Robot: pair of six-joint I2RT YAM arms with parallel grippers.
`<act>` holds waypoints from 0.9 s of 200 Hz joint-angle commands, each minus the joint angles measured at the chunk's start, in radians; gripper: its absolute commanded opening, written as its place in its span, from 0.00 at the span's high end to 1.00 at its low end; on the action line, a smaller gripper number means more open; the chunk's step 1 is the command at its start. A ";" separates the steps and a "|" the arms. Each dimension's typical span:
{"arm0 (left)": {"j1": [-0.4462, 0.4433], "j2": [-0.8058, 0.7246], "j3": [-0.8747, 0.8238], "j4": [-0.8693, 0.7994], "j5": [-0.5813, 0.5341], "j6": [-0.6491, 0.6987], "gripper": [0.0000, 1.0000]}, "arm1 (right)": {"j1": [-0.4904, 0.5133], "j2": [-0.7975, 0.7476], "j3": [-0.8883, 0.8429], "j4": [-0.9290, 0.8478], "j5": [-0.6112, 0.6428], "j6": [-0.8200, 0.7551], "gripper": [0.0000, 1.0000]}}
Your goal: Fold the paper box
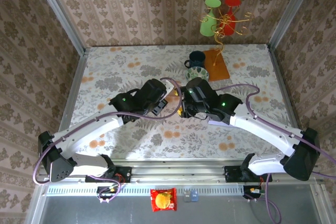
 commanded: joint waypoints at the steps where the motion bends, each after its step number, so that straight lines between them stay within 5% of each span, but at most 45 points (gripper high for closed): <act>1: 0.008 0.008 0.041 -0.027 0.029 -0.043 1.00 | -0.032 0.033 -0.003 0.076 0.049 0.153 0.35; 78: 0.008 0.005 0.049 -0.041 0.044 -0.053 1.00 | -0.066 0.075 -0.027 0.155 0.041 0.125 0.71; 123: 0.007 0.019 0.058 -0.042 0.052 -0.047 1.00 | -0.076 0.075 0.006 0.141 0.032 0.097 0.69; 149: 0.008 0.025 0.061 -0.035 0.052 -0.047 1.00 | -0.084 0.071 0.006 0.142 0.027 0.084 0.81; 180: 0.009 0.033 0.060 -0.033 0.057 -0.049 1.00 | -0.091 0.070 0.017 0.141 0.022 0.072 0.83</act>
